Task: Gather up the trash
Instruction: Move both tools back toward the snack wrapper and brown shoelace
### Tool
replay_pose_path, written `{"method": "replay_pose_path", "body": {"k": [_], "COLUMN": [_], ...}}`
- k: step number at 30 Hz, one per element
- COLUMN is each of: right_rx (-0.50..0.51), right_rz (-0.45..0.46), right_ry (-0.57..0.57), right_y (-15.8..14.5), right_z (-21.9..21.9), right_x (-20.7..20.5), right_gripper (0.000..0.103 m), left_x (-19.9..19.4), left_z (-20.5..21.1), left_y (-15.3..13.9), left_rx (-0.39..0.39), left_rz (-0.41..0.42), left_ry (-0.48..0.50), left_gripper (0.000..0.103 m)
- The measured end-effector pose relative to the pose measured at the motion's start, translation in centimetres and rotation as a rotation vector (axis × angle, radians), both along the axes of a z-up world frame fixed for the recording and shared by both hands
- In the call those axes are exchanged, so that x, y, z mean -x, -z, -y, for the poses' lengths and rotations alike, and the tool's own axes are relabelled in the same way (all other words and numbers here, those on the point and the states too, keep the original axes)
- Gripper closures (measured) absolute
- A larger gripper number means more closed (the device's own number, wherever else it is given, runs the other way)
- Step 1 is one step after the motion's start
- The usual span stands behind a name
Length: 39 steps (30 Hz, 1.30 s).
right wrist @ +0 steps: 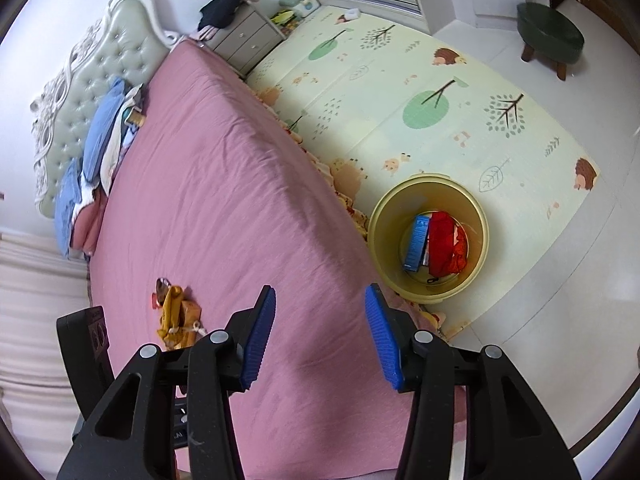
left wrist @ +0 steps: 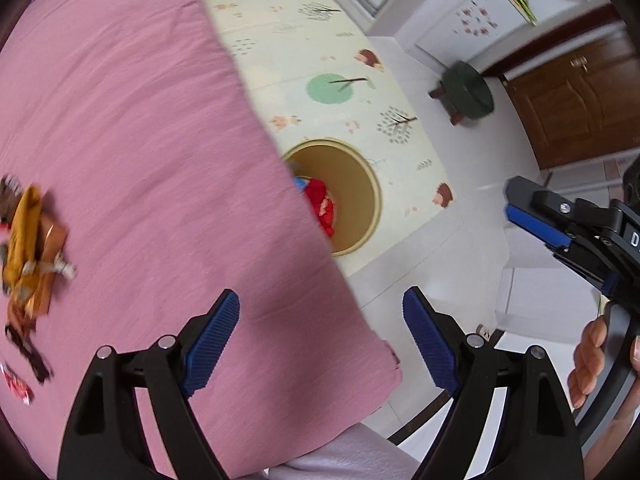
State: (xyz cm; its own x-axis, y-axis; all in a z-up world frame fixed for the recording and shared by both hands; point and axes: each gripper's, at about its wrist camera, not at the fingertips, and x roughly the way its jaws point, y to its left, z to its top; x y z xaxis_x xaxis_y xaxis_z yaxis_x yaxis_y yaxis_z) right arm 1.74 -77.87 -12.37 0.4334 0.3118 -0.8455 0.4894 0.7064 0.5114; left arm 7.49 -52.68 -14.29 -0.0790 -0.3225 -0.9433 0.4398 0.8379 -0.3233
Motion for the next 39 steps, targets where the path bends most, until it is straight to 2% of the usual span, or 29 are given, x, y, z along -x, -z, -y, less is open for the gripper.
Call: {"method": "replay_pose_path", "body": {"k": [9,19,29,39], "right_rx": [0.015,-0.007,-0.007,-0.022], "right_rz": [0.009,-0.004,-0.022,-0.070], "right_ry": [-0.130,-0.358,-0.570,-0.661], "right_y": [-1.1,-0.7,0.4,3.3], "right_z": [-8.3,-21.9,-35.2,-44.3], "right_x": [-1.5,-4.2,-6.1,-7.9], "right_gripper": [0.056,0.056,0.057,0.056], "left_x": [0.8,1.1,2.6,2.9], "left_z": [-10.7,-21.9,-34.0,-44.6], "left_y": [-0.4,-0.6,1.5,3.9], "left_rx": [-0.006,-0.011,-0.053,-0.085], "left_rz": [0.024,0.040,0.014,-0.023], "left_ry": [-0.166,-0.335,-0.511,-0.674], "left_gripper": [0.020,0.020,0.019,0.019]}}
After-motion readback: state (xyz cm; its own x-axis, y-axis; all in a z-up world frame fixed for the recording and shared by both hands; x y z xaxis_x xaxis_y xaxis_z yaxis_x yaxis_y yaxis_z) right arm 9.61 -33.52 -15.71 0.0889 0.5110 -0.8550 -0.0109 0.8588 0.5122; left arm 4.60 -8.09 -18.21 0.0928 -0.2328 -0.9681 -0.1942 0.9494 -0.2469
